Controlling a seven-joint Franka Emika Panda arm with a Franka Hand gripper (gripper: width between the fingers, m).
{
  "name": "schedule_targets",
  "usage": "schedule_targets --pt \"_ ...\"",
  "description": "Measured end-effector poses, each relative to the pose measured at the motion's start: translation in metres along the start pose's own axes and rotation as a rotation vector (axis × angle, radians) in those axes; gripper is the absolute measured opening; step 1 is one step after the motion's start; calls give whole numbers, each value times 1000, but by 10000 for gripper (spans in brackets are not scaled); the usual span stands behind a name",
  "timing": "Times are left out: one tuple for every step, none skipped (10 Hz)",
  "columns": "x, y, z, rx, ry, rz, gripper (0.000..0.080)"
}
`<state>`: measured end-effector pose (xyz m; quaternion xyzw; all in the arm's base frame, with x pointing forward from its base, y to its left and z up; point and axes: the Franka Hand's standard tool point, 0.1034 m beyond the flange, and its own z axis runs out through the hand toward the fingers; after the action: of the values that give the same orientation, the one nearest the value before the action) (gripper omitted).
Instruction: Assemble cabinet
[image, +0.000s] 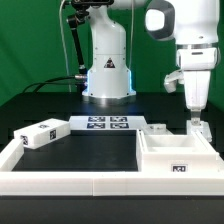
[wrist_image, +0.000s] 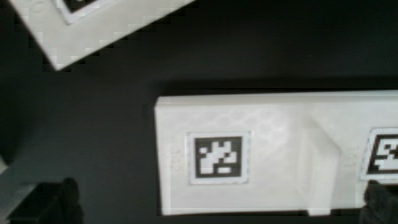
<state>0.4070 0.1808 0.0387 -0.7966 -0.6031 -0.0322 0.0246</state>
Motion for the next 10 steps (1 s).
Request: schedule_targets --pt "4 -7 6 6 8 11 797" --pt "7 -12 10 12 11 12 797" --pt "9 -16 15 16 14 13 797" --pt "8 -18 18 22 13 14 797" --pt "7 -19 21 25 16 16 797" --pt "6 -20 24 29 16 17 797" --pt "5 -21 25 31 15 17 797" --pt "6 -21 25 31 15 18 797" --pt "6 -21 25 31 15 18 670" --pt "6 -21 25 31 15 18 535"
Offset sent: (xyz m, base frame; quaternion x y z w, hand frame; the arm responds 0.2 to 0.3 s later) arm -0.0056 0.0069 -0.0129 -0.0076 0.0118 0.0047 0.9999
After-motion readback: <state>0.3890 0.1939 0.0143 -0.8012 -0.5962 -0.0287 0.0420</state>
